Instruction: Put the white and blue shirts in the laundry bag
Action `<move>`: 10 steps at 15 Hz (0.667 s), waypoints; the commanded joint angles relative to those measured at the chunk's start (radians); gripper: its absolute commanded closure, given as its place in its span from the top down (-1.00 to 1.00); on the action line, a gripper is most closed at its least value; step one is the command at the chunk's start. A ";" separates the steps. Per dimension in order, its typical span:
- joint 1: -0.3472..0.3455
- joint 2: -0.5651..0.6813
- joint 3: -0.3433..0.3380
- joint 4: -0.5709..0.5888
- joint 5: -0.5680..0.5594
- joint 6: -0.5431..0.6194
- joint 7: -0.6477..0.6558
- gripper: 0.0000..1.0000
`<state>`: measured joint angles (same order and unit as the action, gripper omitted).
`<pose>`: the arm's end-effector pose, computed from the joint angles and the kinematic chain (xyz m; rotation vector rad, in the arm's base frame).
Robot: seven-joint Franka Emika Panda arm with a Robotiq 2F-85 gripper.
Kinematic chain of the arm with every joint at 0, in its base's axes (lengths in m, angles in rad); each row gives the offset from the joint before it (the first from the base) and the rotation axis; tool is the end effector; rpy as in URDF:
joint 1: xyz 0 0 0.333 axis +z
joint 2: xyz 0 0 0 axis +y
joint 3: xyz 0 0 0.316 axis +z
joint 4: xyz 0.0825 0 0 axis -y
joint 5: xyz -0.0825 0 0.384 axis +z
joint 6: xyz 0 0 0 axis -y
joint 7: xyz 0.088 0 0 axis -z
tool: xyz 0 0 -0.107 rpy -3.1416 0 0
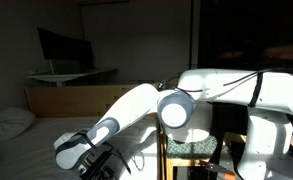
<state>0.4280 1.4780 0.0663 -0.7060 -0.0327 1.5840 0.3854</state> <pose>0.6234 0.3103 -0.0107 2.8171 0.1123 -0.8174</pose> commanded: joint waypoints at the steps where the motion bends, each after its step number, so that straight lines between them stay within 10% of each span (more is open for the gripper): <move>1: -0.004 0.000 -0.002 -0.007 0.022 0.036 0.002 1.00; 10: -0.013 0.001 0.009 -0.030 0.073 0.239 0.045 1.00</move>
<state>0.4236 1.4787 0.0647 -0.7141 0.0061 1.7482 0.4057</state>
